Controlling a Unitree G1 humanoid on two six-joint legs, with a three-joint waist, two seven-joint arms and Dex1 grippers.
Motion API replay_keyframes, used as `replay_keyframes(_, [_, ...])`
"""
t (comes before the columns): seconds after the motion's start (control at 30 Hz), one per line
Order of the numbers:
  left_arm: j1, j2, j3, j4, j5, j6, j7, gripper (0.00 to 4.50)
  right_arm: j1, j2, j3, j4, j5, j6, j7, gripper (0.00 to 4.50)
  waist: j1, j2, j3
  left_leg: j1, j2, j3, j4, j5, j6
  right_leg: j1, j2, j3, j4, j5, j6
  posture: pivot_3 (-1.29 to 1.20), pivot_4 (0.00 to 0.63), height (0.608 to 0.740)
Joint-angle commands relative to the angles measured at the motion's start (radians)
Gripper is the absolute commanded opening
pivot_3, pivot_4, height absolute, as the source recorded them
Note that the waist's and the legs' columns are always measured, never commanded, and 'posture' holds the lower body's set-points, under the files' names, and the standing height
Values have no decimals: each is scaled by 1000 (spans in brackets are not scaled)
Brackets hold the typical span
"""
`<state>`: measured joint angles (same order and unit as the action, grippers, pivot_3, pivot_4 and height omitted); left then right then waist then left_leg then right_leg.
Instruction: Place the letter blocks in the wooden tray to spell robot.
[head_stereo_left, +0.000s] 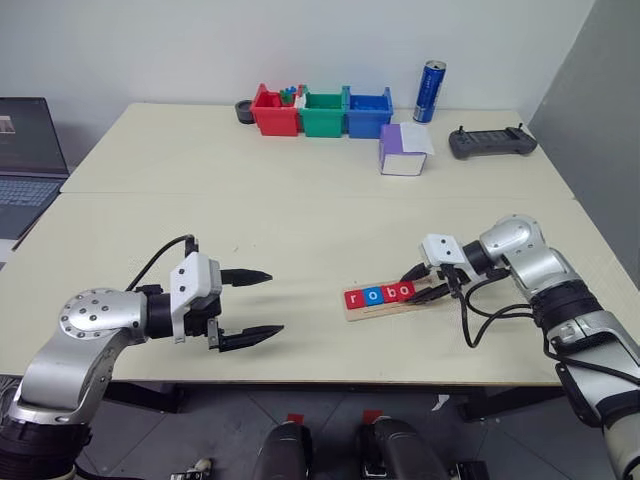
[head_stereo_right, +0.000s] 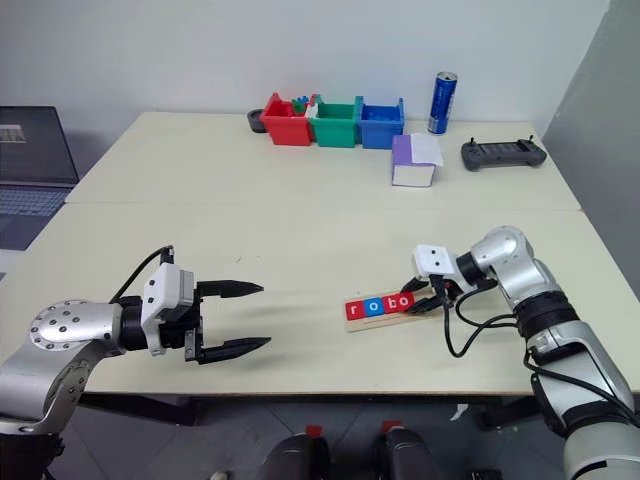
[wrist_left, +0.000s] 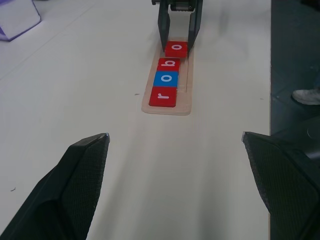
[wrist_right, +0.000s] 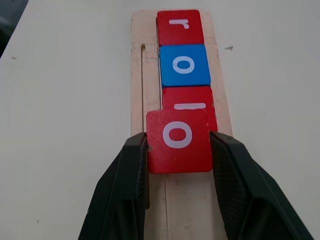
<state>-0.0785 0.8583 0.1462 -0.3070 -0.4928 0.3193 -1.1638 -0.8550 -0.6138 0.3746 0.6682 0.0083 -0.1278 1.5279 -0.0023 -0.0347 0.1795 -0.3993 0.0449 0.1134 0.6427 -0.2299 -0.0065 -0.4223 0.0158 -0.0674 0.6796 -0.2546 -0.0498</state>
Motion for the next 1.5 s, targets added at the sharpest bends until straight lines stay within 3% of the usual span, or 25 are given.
replay_keyframes(0.03, [9,5,36,-37,-21,-4,11,4500,-43,-2,-10,35,-21,-40,23,1462,-1,0,0,0,0,0,0,0,0,0,0,0,0,0,0,0,150,740])
replay_keyframes(0.6, [48,13,54,-49,-22,-10,23,4500,-102,47,-8,179,-89,-105,4,1462,-3,0,0,0,0,0,0,0,0,0,0,0,0,0,0,0,150,740])
replay_keyframes(0.97, [50,17,58,-44,-23,-11,21,4500,-107,44,-10,154,-68,-58,54,1462,-2,0,0,1,0,0,0,0,0,0,0,0,0,0,0,0,150,740])
replay_keyframes(1.0, [49,17,57,-45,-24,-10,21,4500,-109,45,-10,154,-69,-56,50,2180,-2,0,0,1,0,0,0,0,0,0,0,0,0,0,0,0,150,740])
replay_keyframes(1.23, [46,18,53,-41,-26,-8,16,4500,-120,-2,-43,70,-38,-11,64,4484,-2,0,0,0,0,0,0,0,0,0,0,0,0,0,0,0,150,740])
replay_keyframes(1.37, [23,17,38,-22,-21,-15,4,4500,-53,-98,-166,-197,67,207,-7,4484,0,1,1,0,0,0,0,0,0,0,0,0,0,0,0,0,150,740])
replay_keyframes(1.43, [16,16,35,-19,-23,-18,-2,4500,22,-132,-300,-360,165,401,-115,4484,2,1,0,-1,0,0,0,0,0,0,0,0,0,0,0,0,150,740])
replay_keyframes(1.5, [7,13,27,-12,-23,-19,-9,4500,150,-114,-529,-507,255,619,-336,4484,5,-2,-1,-1,0,-1,0,-1,-1,0,0,-1,-1,0,-1,0,150,740])
